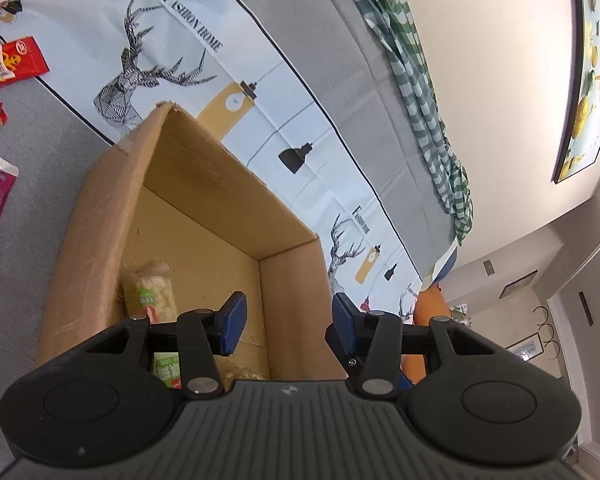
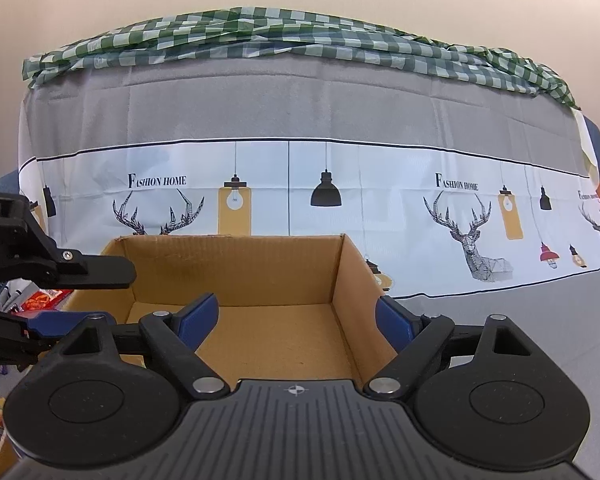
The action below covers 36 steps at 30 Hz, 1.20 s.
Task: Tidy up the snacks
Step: 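Move both tools back from the box to the snack pile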
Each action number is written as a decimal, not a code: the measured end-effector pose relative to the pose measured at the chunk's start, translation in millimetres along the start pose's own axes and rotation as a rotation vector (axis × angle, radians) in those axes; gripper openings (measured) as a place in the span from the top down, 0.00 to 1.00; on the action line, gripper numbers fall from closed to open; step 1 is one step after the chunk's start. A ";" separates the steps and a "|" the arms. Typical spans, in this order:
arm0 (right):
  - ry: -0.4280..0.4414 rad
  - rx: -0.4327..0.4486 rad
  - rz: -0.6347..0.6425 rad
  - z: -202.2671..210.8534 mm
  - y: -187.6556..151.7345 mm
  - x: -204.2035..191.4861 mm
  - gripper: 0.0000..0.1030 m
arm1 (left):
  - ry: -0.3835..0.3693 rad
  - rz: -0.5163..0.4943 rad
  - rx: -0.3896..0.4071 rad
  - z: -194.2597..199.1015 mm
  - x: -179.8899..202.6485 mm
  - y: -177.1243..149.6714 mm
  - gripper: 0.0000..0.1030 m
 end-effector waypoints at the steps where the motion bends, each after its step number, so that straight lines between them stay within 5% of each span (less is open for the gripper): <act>1: 0.002 0.003 0.001 -0.1 0.8 -3.0 0.16 | 0.002 0.000 0.005 2.1 -1.8 1.4 0.52; 9: 0.049 0.017 0.020 -3.5 6.6 -37.4 0.22 | 0.039 0.003 0.068 32.8 -27.9 21.0 0.56; 17: 0.121 0.010 0.009 -12.1 13.5 -76.3 0.43 | 0.085 0.083 0.137 69.1 -70.4 43.9 0.56; 24: 0.185 0.002 0.001 -21.2 16.7 -117.4 0.50 | 0.123 0.164 0.184 87.5 -98.3 52.6 0.56; 36: 0.285 -0.002 0.006 -31.6 13.9 -184.2 0.54 | 0.310 0.244 0.247 111.1 -141.5 64.6 0.56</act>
Point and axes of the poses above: each gripper's, at about its wrist camera, not at the fingertips, and z roughly against the way its jaws point, x to its right, y to its top, the point moved 1 cm from there along -z, roughly the way its jaws point, and after that the axes turned 14 degrees about y, right-handed, at the moved point
